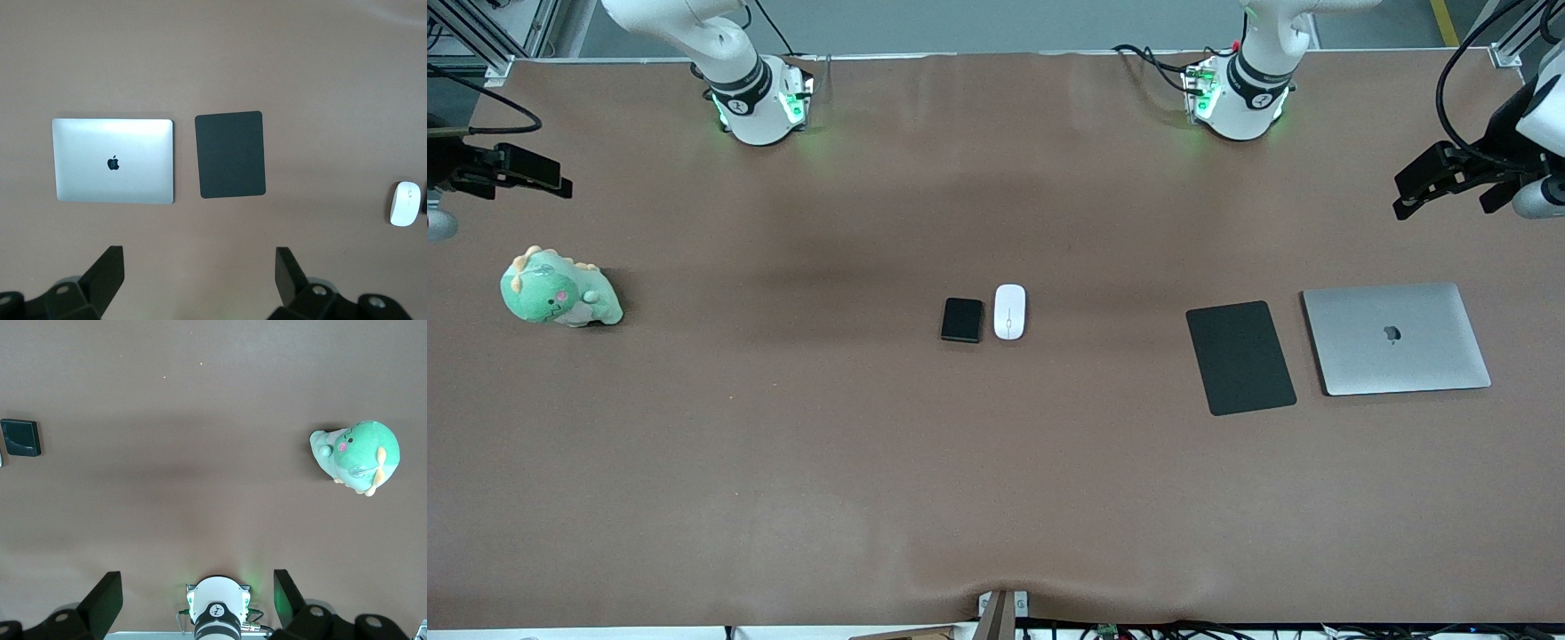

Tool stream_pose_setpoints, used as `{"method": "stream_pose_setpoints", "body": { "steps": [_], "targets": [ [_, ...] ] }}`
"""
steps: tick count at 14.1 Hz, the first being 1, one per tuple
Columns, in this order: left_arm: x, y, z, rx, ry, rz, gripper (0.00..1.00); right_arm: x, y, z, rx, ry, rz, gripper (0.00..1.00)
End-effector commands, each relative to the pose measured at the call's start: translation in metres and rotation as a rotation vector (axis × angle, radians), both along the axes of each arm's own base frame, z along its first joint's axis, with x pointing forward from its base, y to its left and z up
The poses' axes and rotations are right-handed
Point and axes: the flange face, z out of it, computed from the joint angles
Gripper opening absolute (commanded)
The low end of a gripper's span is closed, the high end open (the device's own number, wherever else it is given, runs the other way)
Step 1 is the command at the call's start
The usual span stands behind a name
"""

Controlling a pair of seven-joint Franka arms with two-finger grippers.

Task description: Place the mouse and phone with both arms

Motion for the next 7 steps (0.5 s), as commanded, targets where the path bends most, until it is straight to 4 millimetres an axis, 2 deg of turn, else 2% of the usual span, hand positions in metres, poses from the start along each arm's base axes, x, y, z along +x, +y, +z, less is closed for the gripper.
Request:
{"method": "stream_pose_setpoints", "body": {
  "steps": [1,5,7],
  "targets": [
    [0.0022,0.0019,0.0041,-0.007,-0.007,0.000,1.00,-0.0018,0.0025,0.0011,-0.006,0.005,0.011,1.00],
    [0.0033,0.0029,0.0032,-0.006,-0.005,0.001,1.00,-0.0025,0.0016,0.0017,-0.007,0.006,0.002,1.00],
    [0.0083,0.0021,-0.0051,-0.011,0.010,0.000,1.00,-0.0021,0.0017,0.0010,-0.007,0.007,0.002,1.00]
  ]
}}
